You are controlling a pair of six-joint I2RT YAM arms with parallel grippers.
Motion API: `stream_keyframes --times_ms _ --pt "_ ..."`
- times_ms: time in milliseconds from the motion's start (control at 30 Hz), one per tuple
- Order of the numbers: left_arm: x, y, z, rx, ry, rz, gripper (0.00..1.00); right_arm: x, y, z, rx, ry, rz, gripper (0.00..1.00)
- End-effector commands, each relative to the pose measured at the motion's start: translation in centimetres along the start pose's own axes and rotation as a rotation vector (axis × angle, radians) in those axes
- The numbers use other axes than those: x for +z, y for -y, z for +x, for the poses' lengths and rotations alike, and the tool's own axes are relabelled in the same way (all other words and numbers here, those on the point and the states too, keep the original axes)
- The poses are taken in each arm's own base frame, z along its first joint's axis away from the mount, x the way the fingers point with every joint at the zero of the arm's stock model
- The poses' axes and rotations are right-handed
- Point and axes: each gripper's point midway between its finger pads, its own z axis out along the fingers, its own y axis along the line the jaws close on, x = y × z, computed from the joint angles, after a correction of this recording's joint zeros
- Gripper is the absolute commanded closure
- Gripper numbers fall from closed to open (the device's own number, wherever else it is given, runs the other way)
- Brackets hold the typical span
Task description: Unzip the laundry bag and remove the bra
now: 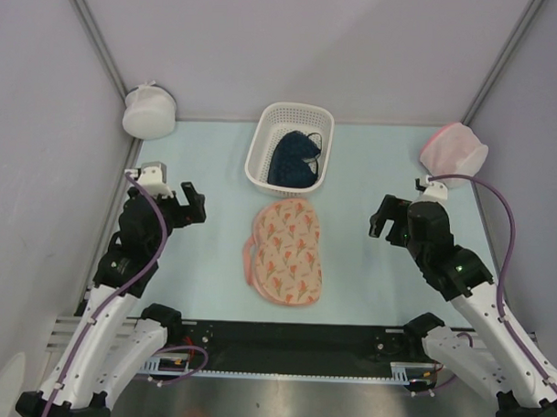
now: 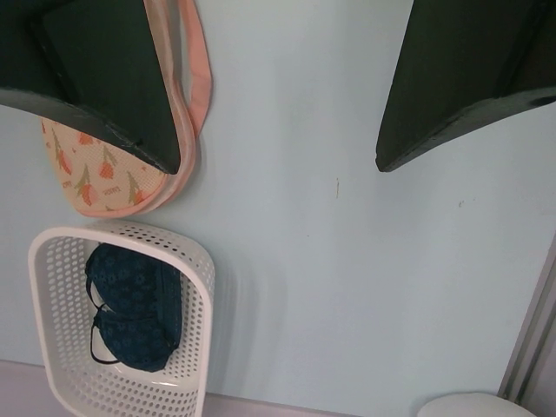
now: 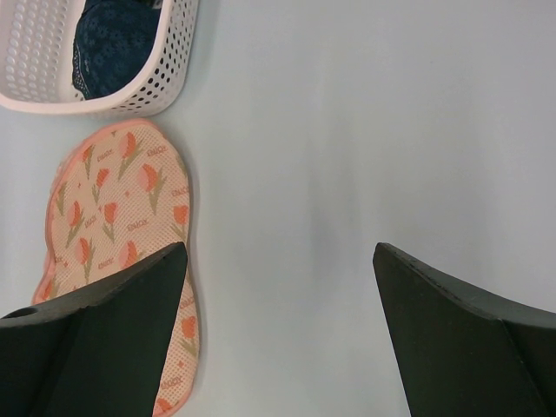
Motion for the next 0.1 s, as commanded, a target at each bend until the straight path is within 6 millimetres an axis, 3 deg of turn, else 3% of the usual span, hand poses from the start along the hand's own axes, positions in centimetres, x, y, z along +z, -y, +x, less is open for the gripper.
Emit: stream_keyframes --times_ms 0,67 --pt "0.13 -0.32 -0.93 0.005 0.040 -0.013 0.01 -0.30 0.05 -0.92 -0.005 0.027 0.004 0.06" --pt "0.15 -0.22 -0.94 0.007 0.038 -0.009 0.00 -0.35 0.08 -1.03 -0.006 0.031 0.005 0.06"
